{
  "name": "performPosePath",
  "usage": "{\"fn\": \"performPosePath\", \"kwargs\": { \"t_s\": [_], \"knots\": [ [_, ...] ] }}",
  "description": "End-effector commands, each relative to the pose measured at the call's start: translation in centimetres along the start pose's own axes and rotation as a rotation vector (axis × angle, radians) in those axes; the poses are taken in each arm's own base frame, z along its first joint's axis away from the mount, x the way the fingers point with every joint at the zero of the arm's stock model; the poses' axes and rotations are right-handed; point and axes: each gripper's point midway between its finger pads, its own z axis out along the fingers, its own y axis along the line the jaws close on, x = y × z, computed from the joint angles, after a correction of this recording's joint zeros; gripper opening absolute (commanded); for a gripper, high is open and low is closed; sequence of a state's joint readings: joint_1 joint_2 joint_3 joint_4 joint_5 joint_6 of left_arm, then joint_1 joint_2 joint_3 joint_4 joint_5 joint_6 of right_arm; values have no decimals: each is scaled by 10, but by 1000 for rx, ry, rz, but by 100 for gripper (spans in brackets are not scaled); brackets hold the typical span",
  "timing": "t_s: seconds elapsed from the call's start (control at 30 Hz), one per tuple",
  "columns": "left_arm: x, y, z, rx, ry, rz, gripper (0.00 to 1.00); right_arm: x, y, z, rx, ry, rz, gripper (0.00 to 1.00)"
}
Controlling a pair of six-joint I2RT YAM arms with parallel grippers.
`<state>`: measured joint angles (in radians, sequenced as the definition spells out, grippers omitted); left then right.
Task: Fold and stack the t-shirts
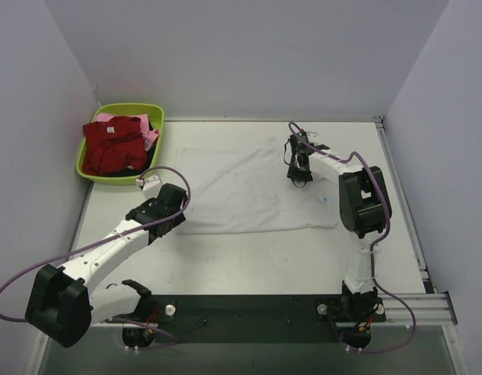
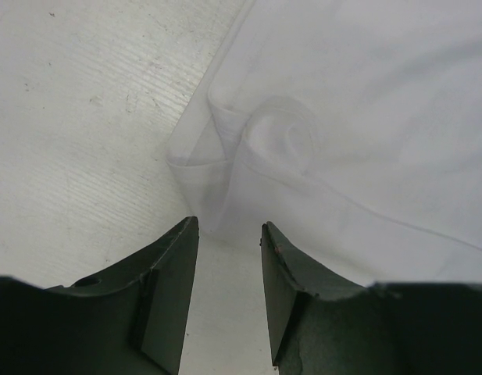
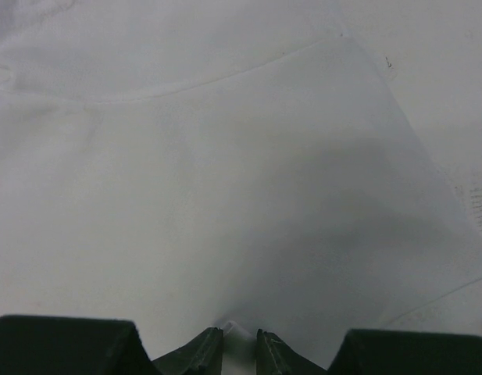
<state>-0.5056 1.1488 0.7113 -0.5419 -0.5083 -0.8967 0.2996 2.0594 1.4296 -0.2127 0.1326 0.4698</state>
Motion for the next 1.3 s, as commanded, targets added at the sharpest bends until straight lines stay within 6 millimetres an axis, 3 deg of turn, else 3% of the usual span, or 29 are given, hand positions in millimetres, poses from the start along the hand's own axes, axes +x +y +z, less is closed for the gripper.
{"fn": "performPosePath", "kwargs": {
  "t_s": [0.0,0.3,0.77,1.27],
  "knots": [
    [-21,-14,-6,43,-46,-28,48,-1,0,4,3,17,5,23],
    [-19,-14,-3,36,-41,-19,47,-2,-3,-2,14,10,0,1],
    [-19,-18,19,-18,-42,9,46,-21,-18,-52,41,-98,-7,0],
    [-27,-12,50,-97,-47,-2,50,-29,-16,-84,15,-162,-22,0]
  ]
}}
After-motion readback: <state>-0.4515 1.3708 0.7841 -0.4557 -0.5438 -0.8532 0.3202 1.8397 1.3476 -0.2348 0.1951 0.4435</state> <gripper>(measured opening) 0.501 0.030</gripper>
